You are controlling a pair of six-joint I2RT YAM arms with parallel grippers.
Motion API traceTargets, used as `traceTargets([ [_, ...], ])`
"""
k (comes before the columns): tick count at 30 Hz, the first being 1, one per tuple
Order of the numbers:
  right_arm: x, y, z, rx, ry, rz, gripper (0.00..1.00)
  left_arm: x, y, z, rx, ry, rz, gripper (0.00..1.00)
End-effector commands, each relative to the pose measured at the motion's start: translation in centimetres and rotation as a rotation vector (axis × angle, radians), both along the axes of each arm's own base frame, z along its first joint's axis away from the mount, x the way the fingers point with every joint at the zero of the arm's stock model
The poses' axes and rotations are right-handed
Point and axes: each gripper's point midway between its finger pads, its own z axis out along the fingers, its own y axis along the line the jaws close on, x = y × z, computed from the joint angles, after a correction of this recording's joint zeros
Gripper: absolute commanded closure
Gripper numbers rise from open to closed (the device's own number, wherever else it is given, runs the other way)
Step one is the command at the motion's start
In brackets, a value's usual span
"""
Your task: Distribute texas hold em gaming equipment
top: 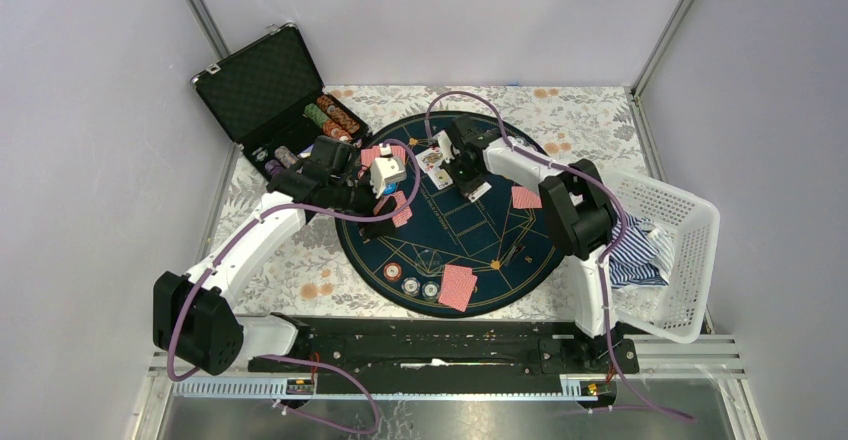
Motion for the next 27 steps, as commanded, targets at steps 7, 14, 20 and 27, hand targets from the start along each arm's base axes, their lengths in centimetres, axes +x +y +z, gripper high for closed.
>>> traceTargets([
  [7,-1.9,2.9,-0.5,0.118,0.153,-0.048,0.98,1.1,-0.9,2.7,-0.064,-0.092,-0.026,1.0],
  [14,-2.3,4.1,-0.4,0.172,0.202,-0.062,0.81,1.0,-0.9,2.7,-0.064,-0.095,-0.025,1.0],
  [20,-3.4,5.4,1.1,0.259,0.254,-0.055,0.63,1.0,-0.9,2.7,-0.064,-0.093,-0.025,1.0],
  [27,-2.9,6.5,8.1,0.461,0.215,-0.05,0.46,0.9,-0.8,2.8,-0.066,-0.099,-0.024,1.0],
])
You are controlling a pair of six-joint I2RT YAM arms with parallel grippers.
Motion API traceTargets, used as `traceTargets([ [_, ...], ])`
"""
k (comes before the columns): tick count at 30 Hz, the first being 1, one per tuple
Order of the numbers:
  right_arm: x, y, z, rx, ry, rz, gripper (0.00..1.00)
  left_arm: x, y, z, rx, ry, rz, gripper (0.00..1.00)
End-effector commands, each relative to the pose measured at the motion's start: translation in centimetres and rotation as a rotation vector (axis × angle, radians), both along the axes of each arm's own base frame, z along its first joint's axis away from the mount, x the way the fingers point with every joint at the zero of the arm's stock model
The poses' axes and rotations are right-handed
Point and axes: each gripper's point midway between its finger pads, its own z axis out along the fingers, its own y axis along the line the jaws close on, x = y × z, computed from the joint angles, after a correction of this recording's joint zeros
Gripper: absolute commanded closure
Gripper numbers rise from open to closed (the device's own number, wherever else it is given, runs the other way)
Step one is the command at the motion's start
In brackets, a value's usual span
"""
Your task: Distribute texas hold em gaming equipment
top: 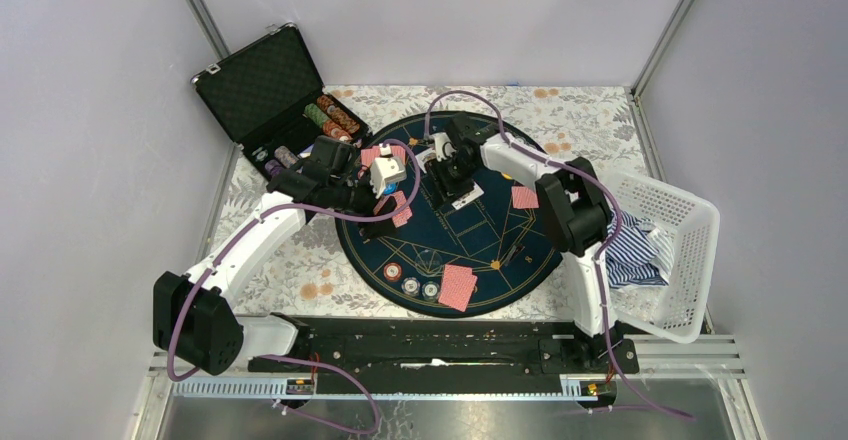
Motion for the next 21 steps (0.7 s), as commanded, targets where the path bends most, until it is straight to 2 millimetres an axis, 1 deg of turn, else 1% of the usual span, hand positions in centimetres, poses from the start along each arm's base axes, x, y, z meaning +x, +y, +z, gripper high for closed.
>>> traceTargets([
  [1,0.8,1.1,8.8,0.203,-0.087,-0.022,0.43,0.9,-0.8,2.8,-0.065,-0.097,-0.023,1.0],
  [3,1.3,0.7,11.6,0.258,-0.137,-0.025,0.35,0.9,-0.8,2.9,-0.067,-0.101,-0.024,1.0],
  [4,1.4,0.4,13.6,0.294,-0.174,-0.022,0.29,0.9,-0.8,2.9,-0.067,-0.101,-0.024,1.0],
  [5,1.5,0.1,14.4,0.317,-0.19,-0.025,0.25,0.9,-0.8,3.0,-0.068,-0.103,-0.023,1.0],
  [6,1.5,-0.2,16.6,0.366,-0.235,-0.035,0.19,0.9,-0.8,3.0,-0.068,-0.104,-0.024,1.0],
  [7,1.6,-0.7,18.0,0.402,-0.275,-0.053,0.13,0.8,-0.8,3.0,-0.068,-0.103,-0.024,1.0],
  [8,1.7,-1.0,19.1,0.435,-0.312,-0.081,0.02,0.8,-0.8,2.9,-0.067,-0.101,-0.024,1.0],
  [9,1.8,-1.3,20.1,0.477,-0.352,-0.096,0.01,0.8,-0.8,2.9,-0.067,-0.103,-0.024,1.0],
  [11,1.5,-1.9,21.0,0.522,-0.382,-0.12,0.0,0.8,-0.8,2.8,-0.066,-0.102,-0.026,1.0],
  [13,0.5,-1.6,20.8,0.556,-0.346,-0.095,0.0,0.8,-0.8,3.0,-0.067,-0.106,-0.026,1.0],
  [16,-2.7,0.0,21.2,0.673,-0.2,0.035,0.0,0.9,-0.8,2.9,-0.066,-0.105,-0.025,1.0],
  [19,-4.9,1.7,21.4,0.774,-0.08,0.038,0.0,0.9,-0.8,2.9,-0.064,-0.103,-0.024,1.0],
  [21,-6.2,2.8,21.1,0.804,-0.008,0.038,0.0,1.0,-0.8,2.8,-0.063,-0.102,-0.024,1.0],
])
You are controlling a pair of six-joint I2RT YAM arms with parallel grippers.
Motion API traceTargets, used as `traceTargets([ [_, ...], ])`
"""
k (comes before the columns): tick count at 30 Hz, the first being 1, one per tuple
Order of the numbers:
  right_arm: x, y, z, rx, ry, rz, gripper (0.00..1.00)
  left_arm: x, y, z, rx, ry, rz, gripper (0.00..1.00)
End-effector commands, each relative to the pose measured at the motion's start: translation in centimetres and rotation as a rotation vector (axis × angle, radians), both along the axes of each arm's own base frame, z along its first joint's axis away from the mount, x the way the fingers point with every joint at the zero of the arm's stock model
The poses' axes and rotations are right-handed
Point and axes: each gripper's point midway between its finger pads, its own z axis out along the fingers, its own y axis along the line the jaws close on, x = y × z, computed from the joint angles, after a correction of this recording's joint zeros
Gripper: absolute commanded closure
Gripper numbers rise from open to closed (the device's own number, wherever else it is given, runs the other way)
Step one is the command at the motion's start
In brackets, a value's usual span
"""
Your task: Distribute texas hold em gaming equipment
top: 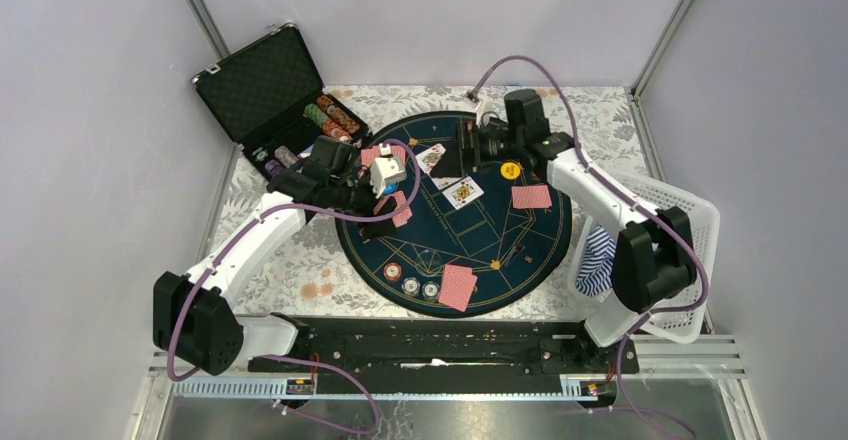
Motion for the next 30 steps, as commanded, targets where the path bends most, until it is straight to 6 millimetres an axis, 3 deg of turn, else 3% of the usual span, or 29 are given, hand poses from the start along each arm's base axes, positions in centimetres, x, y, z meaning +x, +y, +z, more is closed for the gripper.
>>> traceTargets([
  [1,-4.2,3.3,0.0,0.135,0.191,0.144,0.0,1.0,-0.8,2.8,-0.063,-0.102,-0.024,1.0],
  [7,-6.3,5.7,-2.5,0.112,0.306,0.197,0.02,1.0,-0.9,2.8,-0.064,-0.098,-0.024,1.0],
  [16,-7.5,8.2,-3.9,0.097,0.393,0.251,0.22,0.9,-0.9,2.7,-0.064,-0.095,-0.025,1.0],
  [30,-6.8,7.3,-4.1,0.073,0.393,0.219,0.6,0.9,-0.8,2.7,-0.066,-0.106,-0.019,1.0],
])
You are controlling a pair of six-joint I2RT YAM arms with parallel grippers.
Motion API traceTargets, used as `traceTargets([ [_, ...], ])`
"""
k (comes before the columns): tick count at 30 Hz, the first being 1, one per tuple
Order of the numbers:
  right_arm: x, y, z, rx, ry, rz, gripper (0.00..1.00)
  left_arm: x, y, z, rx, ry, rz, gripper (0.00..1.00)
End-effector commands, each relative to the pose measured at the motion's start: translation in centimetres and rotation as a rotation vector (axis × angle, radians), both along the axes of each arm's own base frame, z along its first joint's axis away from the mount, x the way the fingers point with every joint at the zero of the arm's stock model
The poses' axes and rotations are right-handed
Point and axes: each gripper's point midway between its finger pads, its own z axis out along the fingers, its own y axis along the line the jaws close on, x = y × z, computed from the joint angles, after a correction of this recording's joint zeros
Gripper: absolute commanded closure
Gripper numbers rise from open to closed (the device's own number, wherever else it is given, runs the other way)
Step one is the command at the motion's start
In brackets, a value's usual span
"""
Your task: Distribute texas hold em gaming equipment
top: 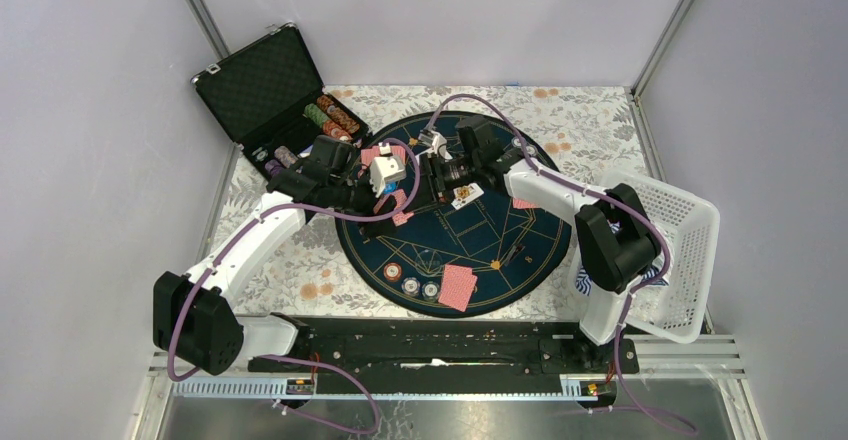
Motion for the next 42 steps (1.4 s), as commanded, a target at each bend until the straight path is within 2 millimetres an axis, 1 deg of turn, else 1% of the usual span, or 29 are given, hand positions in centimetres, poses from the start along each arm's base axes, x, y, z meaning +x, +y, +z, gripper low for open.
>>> traceTargets([
  [1,0.8,-0.4,1.9,0.024,-0.048,-0.008,0.61,0.6,-0.7,2.6,-0.063,-0.094,-0.02,1.0],
  [8,1.4,-1.0,2.1,0.023,-0.052,-0.026,0.7,0.7,-0.8,2.7,-0.065,-0.096,-0.021,1.0],
  [12,1.6,-1.2,2.5,0.025,-0.068,-0.03,0.72,0.7,-0.8,2.7,-0.065,-0.095,-0.022,1.0],
  [13,1.5,-1.2,2.8,0.031,-0.074,-0.027,0.71,0.7,-0.8,2.7,-0.065,-0.094,-0.022,1.0],
  [14,1.5,-1.2,3.1,0.041,-0.08,-0.025,0.67,0.7,-0.8,2.7,-0.066,-0.095,-0.022,1.0],
  [15,1.4,-1.1,3.4,0.05,-0.082,-0.022,0.59,0.8,-0.8,2.7,-0.066,-0.095,-0.022,1.0],
  [17,1.3,-0.9,4.1,0.074,-0.079,-0.014,0.51,0.7,-0.8,2.7,-0.066,-0.091,-0.023,1.0],
  [20,1.2,-0.5,4.3,0.079,-0.071,-0.001,0.48,0.7,-0.9,2.6,-0.069,-0.086,-0.027,1.0],
  [23,1.0,0.2,3.8,0.071,-0.053,0.01,0.48,0.7,-0.9,2.6,-0.071,-0.084,-0.029,1.0],
  [26,1.0,0.6,3.2,0.063,-0.035,0.015,0.5,0.7,-0.9,2.7,-0.072,-0.086,-0.029,1.0],
  [31,1.2,0.7,2.6,0.047,-0.028,0.015,0.57,0.7,-1.0,2.8,-0.072,-0.089,-0.029,1.0],
  [35,1.3,0.3,1.6,0.002,-0.032,0.013,0.63,0.7,-0.9,2.8,-0.073,-0.089,-0.028,1.0],
  [38,1.7,-0.3,1.2,-0.018,-0.029,-0.001,0.65,0.7,-0.9,2.9,-0.075,-0.092,-0.028,1.0],
  [42,2.3,-1.0,1.5,-0.015,-0.033,-0.018,0.68,0.7,-1.0,3.0,-0.076,-0.093,-0.029,1.0],
])
